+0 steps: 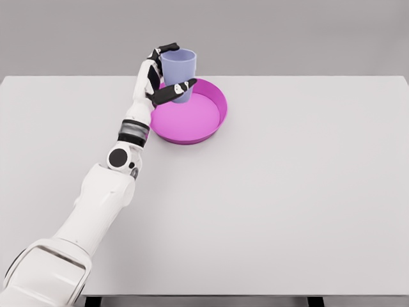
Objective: Flip the cup with left arm and place it on the plate
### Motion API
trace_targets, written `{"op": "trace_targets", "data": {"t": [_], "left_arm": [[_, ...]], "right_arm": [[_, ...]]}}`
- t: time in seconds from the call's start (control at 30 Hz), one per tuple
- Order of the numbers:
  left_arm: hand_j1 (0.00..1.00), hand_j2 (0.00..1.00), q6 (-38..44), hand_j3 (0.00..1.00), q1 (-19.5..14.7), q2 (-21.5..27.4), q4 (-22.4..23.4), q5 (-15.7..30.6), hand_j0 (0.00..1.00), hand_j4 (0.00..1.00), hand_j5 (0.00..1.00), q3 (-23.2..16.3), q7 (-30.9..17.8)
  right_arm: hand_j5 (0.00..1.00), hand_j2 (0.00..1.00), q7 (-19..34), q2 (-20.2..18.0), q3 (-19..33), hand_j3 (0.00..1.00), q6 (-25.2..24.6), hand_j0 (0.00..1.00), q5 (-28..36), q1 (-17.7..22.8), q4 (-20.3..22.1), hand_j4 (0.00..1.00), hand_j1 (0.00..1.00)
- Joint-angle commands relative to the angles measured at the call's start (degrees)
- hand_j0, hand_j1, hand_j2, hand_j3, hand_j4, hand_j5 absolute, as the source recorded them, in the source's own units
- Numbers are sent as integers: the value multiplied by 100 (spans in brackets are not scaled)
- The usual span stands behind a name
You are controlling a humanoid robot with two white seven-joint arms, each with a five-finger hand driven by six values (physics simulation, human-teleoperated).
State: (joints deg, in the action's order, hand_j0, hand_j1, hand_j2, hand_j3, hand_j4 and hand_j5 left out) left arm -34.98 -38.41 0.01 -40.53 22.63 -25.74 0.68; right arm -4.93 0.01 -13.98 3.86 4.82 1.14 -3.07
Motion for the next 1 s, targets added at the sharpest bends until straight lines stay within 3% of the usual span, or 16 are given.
{"op": "trace_targets", "data": {"t": [0.0, 0.47, 0.97], "left_arm": [[57, 57, -2, 57, 0, -1, -7, -13, 57, 57, 57, 16, 11], [59, 59, -2, 59, -9, -1, -16, -13, 59, 59, 59, 86, 19], [71, 71, -2, 71, -9, -1, -95, -22, 71, 71, 71, 95, -139]], "right_arm": [[100, 100, 0, -1, 0, 100, 0, 100, 1, 0, -1, 100, 100], [100, 100, 0, -1, 0, 100, 0, 100, 1, 0, -1, 100, 100], [100, 100, 0, -1, 0, 100, 0, 100, 1, 0, -1, 100, 100]]}}
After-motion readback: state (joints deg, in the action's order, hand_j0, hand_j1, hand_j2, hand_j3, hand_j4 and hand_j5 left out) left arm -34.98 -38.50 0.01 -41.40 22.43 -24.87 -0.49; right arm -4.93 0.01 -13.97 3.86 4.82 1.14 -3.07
